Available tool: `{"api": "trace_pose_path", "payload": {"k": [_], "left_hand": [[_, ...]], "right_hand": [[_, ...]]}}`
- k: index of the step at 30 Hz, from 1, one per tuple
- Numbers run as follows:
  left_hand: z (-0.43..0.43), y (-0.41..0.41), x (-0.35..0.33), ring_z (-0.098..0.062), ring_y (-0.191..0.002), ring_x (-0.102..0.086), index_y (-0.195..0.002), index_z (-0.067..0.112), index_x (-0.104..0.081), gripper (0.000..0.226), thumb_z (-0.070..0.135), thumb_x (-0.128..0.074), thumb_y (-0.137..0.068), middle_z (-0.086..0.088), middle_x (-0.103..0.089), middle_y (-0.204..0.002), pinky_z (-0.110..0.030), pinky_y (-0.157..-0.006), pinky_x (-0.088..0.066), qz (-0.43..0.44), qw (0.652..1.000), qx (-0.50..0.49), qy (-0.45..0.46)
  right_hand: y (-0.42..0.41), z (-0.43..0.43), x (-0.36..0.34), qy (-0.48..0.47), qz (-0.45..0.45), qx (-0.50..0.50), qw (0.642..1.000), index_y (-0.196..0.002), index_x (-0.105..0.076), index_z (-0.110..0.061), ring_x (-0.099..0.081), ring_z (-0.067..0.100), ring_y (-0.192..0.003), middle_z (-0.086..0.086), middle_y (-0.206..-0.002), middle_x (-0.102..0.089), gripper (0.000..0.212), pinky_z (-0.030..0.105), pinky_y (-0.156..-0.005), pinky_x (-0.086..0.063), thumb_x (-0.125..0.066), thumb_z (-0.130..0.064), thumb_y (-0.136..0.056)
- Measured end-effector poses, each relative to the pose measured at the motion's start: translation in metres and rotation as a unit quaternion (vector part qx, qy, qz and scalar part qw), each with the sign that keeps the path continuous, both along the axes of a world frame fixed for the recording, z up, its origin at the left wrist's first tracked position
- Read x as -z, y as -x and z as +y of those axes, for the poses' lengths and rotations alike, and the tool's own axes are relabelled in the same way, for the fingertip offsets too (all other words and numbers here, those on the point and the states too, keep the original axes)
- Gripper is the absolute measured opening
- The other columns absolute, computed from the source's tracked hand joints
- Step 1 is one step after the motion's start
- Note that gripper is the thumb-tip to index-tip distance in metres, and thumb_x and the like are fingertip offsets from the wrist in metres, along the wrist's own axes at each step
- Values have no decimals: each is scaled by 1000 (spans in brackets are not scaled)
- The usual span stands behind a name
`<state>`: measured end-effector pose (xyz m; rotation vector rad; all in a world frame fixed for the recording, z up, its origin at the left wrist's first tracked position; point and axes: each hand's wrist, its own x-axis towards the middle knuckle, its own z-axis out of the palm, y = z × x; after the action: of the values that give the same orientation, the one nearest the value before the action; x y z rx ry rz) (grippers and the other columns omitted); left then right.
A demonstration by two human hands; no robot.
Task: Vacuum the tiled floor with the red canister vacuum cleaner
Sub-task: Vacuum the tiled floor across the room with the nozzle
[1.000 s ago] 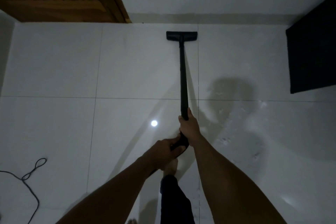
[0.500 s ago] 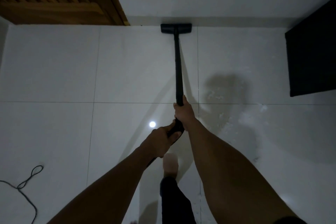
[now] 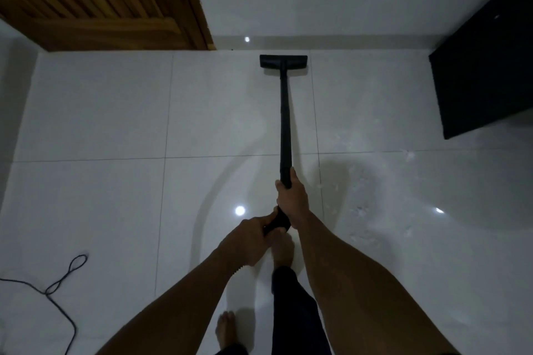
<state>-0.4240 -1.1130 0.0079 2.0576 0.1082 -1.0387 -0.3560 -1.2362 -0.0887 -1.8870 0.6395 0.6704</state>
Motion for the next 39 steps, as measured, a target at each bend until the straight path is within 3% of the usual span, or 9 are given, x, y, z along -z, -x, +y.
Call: {"api": "trace_pose_path", "payload": {"k": [6,11,16,21,27,31,33,36,39], "left_hand": [[32,121,-21,6,-53,-54,-152,32,-38,52,43,-49,-103,17,-58,-72,-9,-56,-42,-43,996,80,3],[52,233,-45,8,-59,-54,-150,33,-42,49,44,-49,-103,17,-60,-78,-7,-61,-40,-46,993,103,18],[56,324,-59,2,-67,-63,-145,43,-44,46,54,-48,-100,8,-72,-86,-16,-68,-49,-31,992,118,46],[42,407,-59,0,-84,-66,-143,49,-44,50,64,-45,-96,11,-72,-101,-25,-86,-55,-34,993,110,38],[23,503,-36,-27,-94,-68,-152,46,-31,66,75,-33,-92,2,-68,-85,-49,-97,-51,-56,989,134,4],[15,592,-11,-53,-131,-41,-148,55,-26,69,86,-23,-87,-27,-50,-137,-66,-110,-33,-29,984,173,-24],[12,623,-22,-41,-129,-50,-147,52,-33,60,77,-31,-93,-22,-53,-136,-57,-111,-38,-22,988,154,-2],[12,673,-49,-12,-100,-68,-152,45,-33,58,62,-44,-98,3,-71,-115,-36,-98,-53,-7,990,140,18],[19,713,-58,-11,-98,-68,-151,41,-37,56,58,-47,-99,4,-72,-116,-34,-94,-55,5,988,152,20]], "right_hand": [[128,22,-24,11,-26,28,999,-164,-22,-27,-70,33,-92,11,-113,-70,69,55,-88,-59,-54,-35,-104],[253,35,-31,10,-23,56,998,-158,-19,-47,-73,32,-90,2,-110,-73,78,55,-86,-61,-52,-63,-89],[346,33,-59,-4,-28,88,996,-163,-22,-33,-70,31,-88,15,-118,-70,71,56,-87,-60,-57,-39,-102],[428,14,-68,-4,-25,94,995,-163,-20,-37,-67,23,-80,10,-113,-69,70,51,-85,-62,-55,-39,-103],[520,-3,-77,14,-26,86,996,-162,-20,-40,-70,26,-85,10,-114,-71,69,53,-86,-61,-54,-40,-102],[606,-15,-81,19,-23,80,996,-162,-19,-41,-69,24,-86,9,-119,-70,68,50,-88,-61,-52,-41,-103],[640,-18,-78,17,-18,88,996,-162,-18,-42,-69,23,-84,10,-118,-69,68,49,-87,-61,-52,-42,-104],[700,-15,-80,9,-2,100,995,-162,-19,-42,-70,28,-89,10,-119,-69,68,51,-87,-61,-53,-42,-103],[750,-8,-82,5,12,124,992,-162,-20,-40,-70,27,-89,8,-118,-68,67,52,-86,-62,-53,-40,-104]]}}
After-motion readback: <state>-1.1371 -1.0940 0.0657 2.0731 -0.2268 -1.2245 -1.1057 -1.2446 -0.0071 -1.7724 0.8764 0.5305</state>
